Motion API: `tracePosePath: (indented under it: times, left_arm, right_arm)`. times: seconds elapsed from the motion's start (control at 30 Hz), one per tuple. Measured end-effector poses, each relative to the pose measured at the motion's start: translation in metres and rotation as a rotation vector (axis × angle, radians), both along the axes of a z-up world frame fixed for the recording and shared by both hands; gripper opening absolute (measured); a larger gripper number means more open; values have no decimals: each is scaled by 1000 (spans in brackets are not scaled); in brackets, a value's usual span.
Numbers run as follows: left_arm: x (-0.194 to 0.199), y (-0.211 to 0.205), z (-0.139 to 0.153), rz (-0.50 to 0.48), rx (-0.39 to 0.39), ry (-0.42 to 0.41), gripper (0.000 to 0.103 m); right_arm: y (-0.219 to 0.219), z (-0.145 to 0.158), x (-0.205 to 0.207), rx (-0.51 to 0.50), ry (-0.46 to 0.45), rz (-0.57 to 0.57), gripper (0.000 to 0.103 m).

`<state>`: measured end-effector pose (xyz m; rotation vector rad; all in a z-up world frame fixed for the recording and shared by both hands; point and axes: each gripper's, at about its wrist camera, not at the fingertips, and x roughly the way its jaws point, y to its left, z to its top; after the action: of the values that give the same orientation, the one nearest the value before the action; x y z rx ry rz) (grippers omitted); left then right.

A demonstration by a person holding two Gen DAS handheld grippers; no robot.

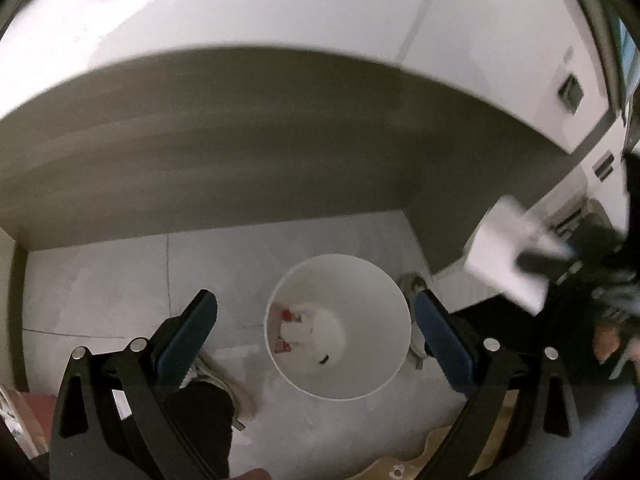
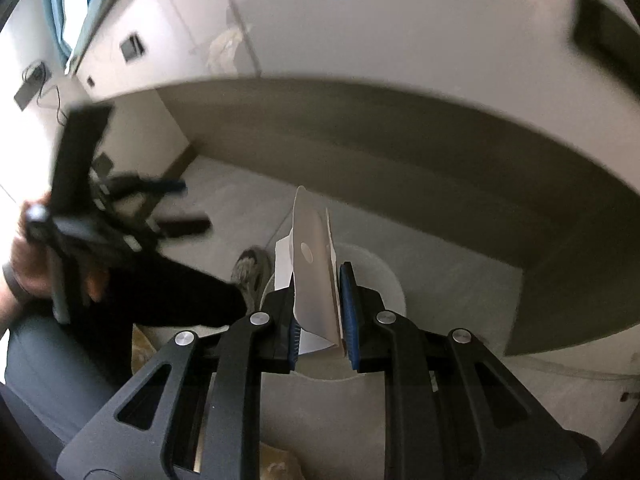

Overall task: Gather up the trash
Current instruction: 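Open the left tool to drop the foam while the right tool drops the box, then raise both open tools toward the blue plastic bag on the mattress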

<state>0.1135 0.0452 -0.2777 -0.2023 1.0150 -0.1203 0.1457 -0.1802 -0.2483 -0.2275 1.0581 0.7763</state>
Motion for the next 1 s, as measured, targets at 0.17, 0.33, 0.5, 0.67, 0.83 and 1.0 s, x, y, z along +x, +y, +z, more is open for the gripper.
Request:
tracePosePath:
  times: [0.17, 0.33, 0.5, 0.67, 0.83, 1.0]
  left_arm:
    - [-3, 9, -1, 20, -12, -10, 97]
    - [0, 12, 1, 14, -24, -24, 97]
    - [-7, 13, 9, 17, -25, -44, 97]
    - [-17, 9, 29, 20, -15, -83, 97]
    - [-36, 0, 63, 14, 7, -137, 97]
    - [-57, -10, 111, -5, 38, -227, 97]
  right_arm:
    - [16, -16, -1, -51, 12, 37, 17]
    - [28, -27, 1, -115, -10, 12, 79]
    - [23, -17, 5, -101, -33, -33, 83]
    - [16, 1, 5, -64, -61, -101, 97]
    - [-2, 37, -11, -20, -117, -151, 97]
    - [-15, 89, -36, 29, -210, -145, 97]
